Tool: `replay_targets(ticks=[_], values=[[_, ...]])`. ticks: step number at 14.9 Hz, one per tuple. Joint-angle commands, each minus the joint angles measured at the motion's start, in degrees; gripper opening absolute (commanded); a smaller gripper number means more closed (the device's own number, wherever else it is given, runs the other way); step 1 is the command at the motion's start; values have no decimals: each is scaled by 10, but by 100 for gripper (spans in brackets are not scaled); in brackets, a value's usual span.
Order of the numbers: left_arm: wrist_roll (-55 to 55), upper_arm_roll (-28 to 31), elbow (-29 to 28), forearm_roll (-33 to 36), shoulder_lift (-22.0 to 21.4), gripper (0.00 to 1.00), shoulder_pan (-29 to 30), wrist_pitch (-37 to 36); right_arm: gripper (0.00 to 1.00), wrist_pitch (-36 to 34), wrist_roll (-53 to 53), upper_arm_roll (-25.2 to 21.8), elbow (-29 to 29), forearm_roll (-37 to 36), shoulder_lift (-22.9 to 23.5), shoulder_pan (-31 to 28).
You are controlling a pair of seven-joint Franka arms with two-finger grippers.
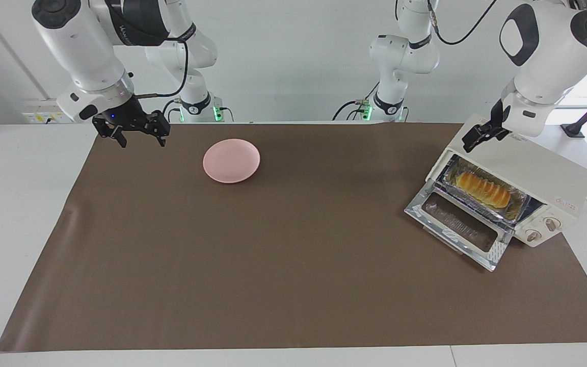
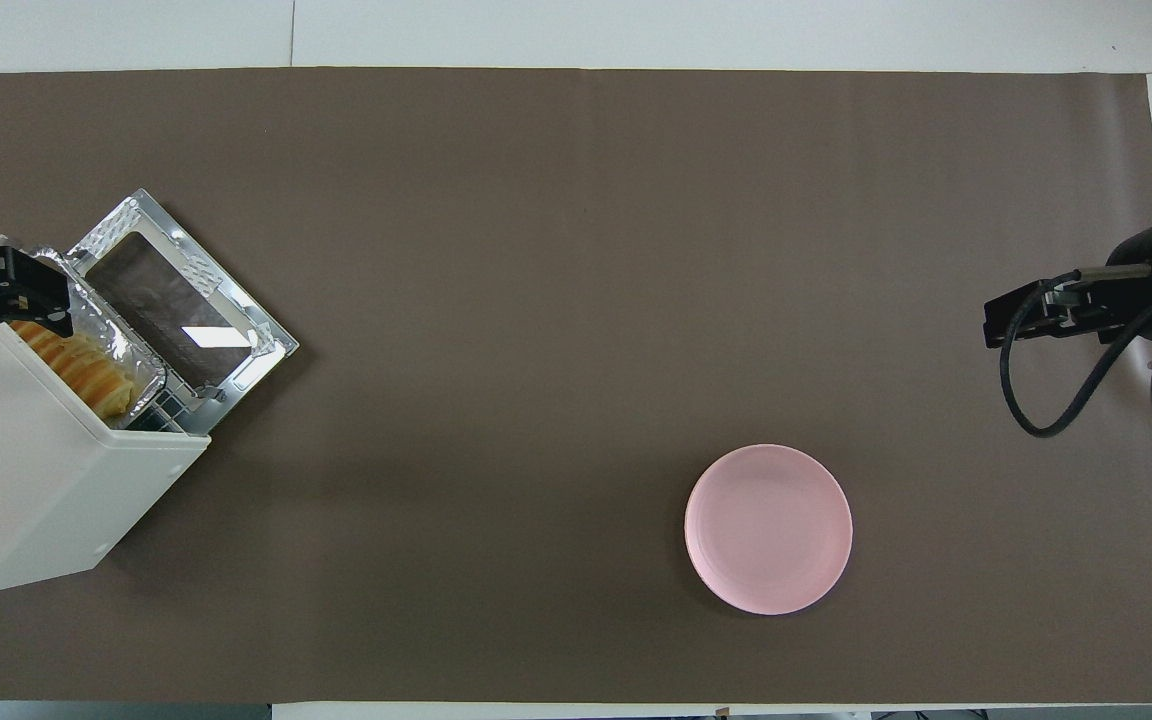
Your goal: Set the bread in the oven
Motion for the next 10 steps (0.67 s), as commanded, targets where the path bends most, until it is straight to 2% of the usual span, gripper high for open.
replay_targets(ticks=[1,2,3,4,6,8,10], values=[[51,-67,-3,8,-21,100,73,-24,100,1,5,6,-14,-7,-13,-6],[72,-135,-3,8,-29,100,132,-46,100,1,5,6,-14,-7,-13,-6],[87,-172,-12,8,-53,100,164,-68,100,1,5,6,-14,-7,-13,-6],[85,-185,-32,8,-69,100,170,-93,100,1,5,6,-14,-7,-13,-6],[84,-201,-40,7,-77,100,182,-90,100,1,5,6,-14,-7,-13,-6],[87,-222,-38,-13,-72,100,216,-60,100,1,5,7,-14,-7,-13,-6],[95,-221,-46,-21,-72,100,213,-26,100,1,5,7,-14,-7,-13,-6]])
